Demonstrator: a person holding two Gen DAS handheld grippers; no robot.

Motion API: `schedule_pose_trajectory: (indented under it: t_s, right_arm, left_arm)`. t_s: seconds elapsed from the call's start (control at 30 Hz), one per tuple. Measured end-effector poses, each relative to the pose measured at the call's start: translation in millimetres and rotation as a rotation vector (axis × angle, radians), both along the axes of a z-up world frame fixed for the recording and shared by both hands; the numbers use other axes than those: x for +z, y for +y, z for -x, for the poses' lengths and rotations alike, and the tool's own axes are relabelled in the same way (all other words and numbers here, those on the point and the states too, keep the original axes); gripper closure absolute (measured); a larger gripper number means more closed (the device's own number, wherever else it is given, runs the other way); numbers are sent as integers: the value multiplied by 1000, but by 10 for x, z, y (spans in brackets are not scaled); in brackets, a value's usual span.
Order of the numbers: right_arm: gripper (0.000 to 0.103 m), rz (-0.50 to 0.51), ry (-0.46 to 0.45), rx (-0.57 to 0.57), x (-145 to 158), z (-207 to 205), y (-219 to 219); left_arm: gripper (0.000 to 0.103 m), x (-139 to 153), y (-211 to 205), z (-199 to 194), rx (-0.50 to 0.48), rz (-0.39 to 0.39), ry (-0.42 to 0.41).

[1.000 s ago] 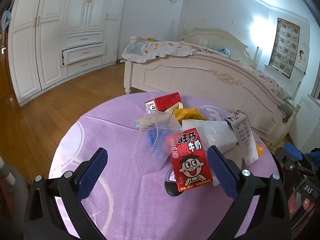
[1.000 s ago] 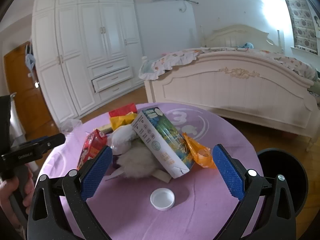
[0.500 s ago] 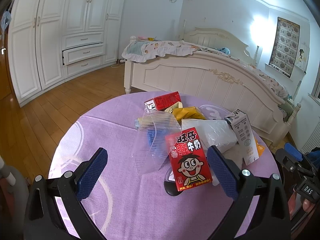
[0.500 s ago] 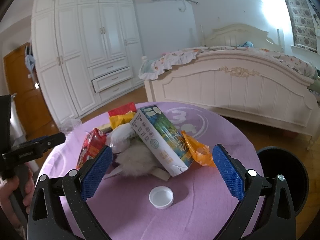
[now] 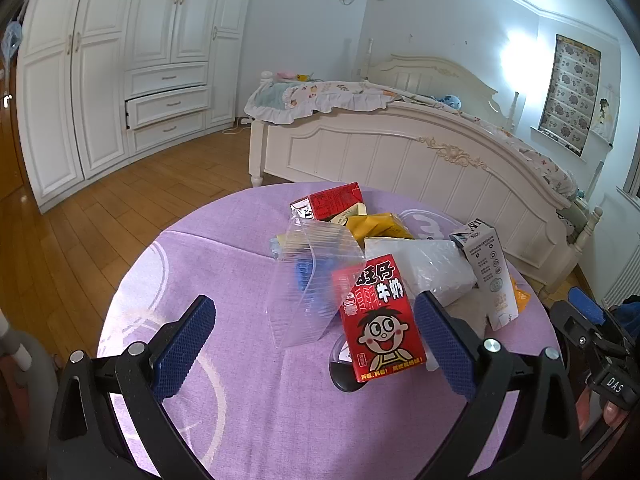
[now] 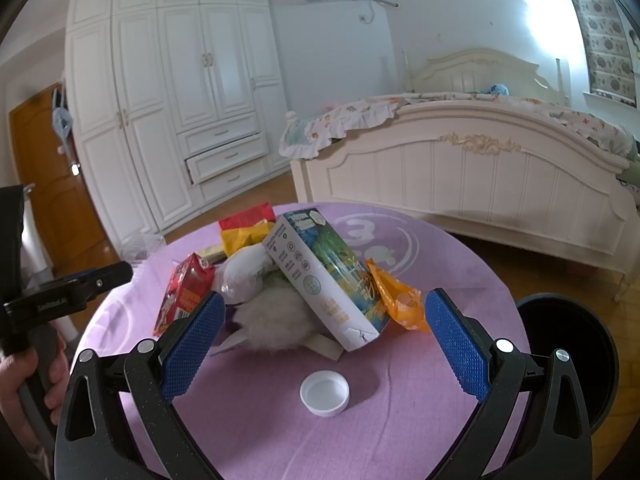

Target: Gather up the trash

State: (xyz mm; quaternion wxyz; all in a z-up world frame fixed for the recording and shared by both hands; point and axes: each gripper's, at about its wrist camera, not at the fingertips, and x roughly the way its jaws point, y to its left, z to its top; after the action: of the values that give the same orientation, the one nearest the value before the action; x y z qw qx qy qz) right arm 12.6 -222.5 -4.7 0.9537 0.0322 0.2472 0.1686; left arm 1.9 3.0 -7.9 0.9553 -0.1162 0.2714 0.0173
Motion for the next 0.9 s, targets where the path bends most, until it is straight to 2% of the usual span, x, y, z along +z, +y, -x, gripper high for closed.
schedule_pose_trajectory:
  t_s: [0.9]
  right_arm:
    - [4,-1,5,6,-41,8,9]
  left_arm:
    - [5,3,3,-4,0,12,0]
